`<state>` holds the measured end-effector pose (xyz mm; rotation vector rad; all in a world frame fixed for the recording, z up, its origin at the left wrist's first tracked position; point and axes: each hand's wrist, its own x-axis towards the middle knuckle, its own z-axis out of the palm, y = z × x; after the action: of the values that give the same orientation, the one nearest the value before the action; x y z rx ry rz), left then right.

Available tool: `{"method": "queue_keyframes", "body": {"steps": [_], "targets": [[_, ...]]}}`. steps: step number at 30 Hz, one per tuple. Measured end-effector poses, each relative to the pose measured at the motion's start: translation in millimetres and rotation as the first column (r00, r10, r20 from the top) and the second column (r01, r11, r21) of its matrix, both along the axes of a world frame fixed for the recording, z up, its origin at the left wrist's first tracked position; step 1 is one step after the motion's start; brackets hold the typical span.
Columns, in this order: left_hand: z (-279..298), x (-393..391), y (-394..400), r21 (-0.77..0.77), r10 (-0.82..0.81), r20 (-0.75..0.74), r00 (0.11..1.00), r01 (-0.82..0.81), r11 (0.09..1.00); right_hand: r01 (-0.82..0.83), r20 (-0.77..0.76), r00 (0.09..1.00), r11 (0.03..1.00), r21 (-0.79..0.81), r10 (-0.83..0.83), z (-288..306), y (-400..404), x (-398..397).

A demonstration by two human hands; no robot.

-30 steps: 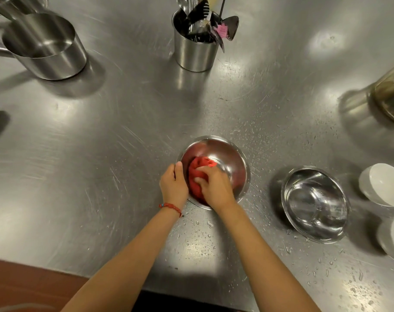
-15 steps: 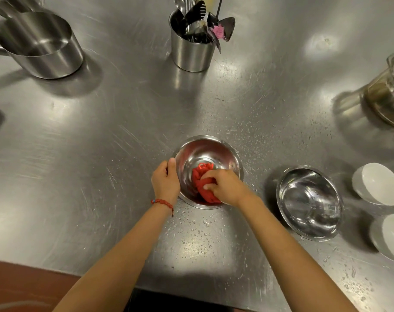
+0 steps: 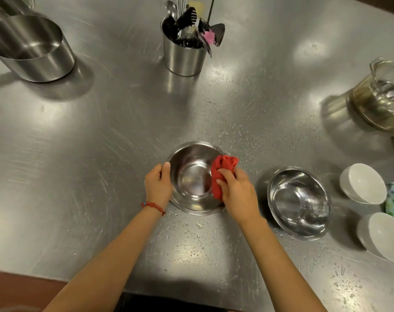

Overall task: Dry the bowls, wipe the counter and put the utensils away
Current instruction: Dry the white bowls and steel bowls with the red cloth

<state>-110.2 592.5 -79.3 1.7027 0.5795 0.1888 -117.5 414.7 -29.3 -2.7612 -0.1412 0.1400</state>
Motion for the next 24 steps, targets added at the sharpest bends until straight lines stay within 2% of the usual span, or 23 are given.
{"method": "queue_keyframes", "body": {"steps": [3, 7, 10, 13, 19, 22, 24], "targets": [[0.1, -0.6, -0.4, 0.016, -0.014, 0.004, 1.000, 0.014, 1.000, 0.149, 0.165, 0.974, 0.988, 0.044, -0.154, -5.4, 5.2, 7.4], [-0.4, -0.2, 1.1, 0.018, -0.035, -0.001, 0.999, 0.035, 0.999, 0.292, 0.153, 0.938, 0.948, 0.131, -0.310, -11.8, 22.6, 31.5], [-1.0, 1.1, -0.2, 0.020, -0.048, -0.018, 0.999, 0.048, 0.999, 0.321, 0.135, 0.925, 0.920, 0.224, -0.355, -13.8, 42.1, 49.9], [-1.1, 2.5, -1.2, 0.019, -0.050, -0.038, 0.998, 0.050, 0.999, 0.241, 0.077, 0.960, 0.933, 0.268, -0.270, -15.6, 65.9, 59.5], [-1.9, 1.0, 0.3, 0.014, -0.043, -0.024, 0.999, 0.043, 0.999, -0.048, 0.065, 0.998, 0.928, 0.370, 0.026, -21.3, 81.4, 44.4], [0.0, -2.1, -2.3, -0.011, -0.036, -0.031, 0.999, 0.036, 0.999, -0.056, 0.026, 0.998, 0.901, 0.430, 0.050, -18.7, 79.3, 41.9], [2.9, -5.5, -4.8, -0.042, -0.012, -0.058, 0.998, 0.010, 0.999, 0.024, -0.024, 1.000, 0.868, 0.496, -0.014, -15.2, 75.3, 40.6]]}}
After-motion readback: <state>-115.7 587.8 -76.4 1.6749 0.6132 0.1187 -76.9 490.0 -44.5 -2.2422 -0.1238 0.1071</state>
